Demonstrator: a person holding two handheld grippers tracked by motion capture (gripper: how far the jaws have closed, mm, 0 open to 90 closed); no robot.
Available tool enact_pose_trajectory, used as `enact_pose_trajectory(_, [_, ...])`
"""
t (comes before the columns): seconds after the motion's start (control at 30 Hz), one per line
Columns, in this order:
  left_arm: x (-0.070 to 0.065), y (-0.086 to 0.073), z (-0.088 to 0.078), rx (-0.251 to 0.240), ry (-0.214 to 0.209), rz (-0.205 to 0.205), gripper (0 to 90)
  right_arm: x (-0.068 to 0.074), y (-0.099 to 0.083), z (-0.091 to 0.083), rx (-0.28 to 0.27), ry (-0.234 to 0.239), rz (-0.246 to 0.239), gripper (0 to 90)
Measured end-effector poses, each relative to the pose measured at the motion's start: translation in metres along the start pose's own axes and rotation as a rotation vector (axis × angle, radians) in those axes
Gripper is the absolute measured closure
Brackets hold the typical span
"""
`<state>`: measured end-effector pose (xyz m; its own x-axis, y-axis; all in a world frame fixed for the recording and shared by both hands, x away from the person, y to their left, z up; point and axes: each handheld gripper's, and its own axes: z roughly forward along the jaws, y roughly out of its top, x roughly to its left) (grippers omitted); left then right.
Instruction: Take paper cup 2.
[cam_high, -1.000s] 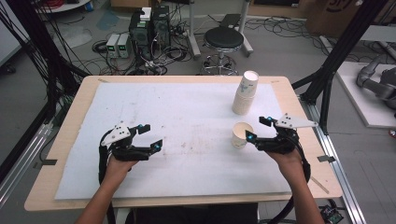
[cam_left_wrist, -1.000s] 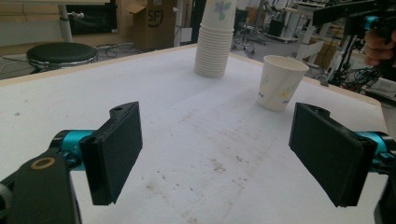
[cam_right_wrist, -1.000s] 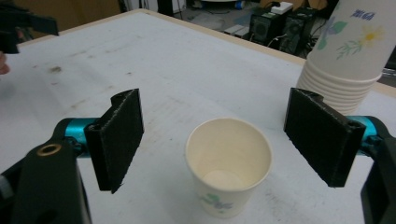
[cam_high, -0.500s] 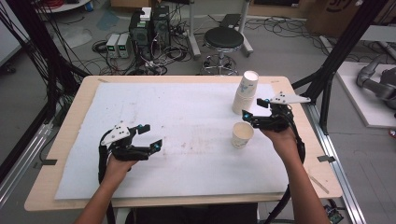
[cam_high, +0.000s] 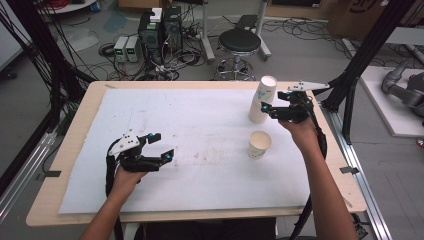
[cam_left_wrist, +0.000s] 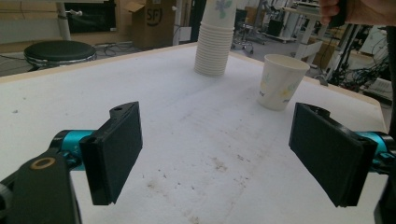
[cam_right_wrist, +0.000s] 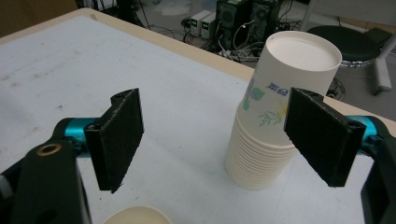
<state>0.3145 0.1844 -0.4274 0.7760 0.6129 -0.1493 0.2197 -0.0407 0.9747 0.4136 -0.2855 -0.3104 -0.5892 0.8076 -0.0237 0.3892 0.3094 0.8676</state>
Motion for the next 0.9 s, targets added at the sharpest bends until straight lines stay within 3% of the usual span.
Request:
enact_pose_trajectory(0.1, [0.000, 0.000, 0.000, -0.001, 0.000, 0.001, 17.4, -0.005, 0.003, 0.006, 0.008, -0.008, 0.000, 20.2])
enact_pose_trajectory(0.27, [0.000, 0.000, 0.000, 0.000, 0.000, 0.000, 17.4, -0.019, 0.003, 0.015, 0.027, -0.027, 0.049, 20.3])
enact_pose_trajectory(0.4, [0.001, 0.000, 0.000, 0.000, -0.001, -0.003, 17.4, -0.026, 0.006, 0.021, 0.044, -0.041, 0.060, 20.2])
enact_pose_trajectory(0.5, [0.002, 0.000, 0.000, 0.001, -0.002, -0.003, 17.4, -0.029, 0.010, 0.024, 0.044, -0.048, 0.047, 20.2])
enact_pose_trajectory(0.9, [0.003, -0.001, 0.001, 0.002, -0.002, -0.007, 17.4, -0.044, 0.018, 0.047, 0.096, -0.099, 0.072, 20.2])
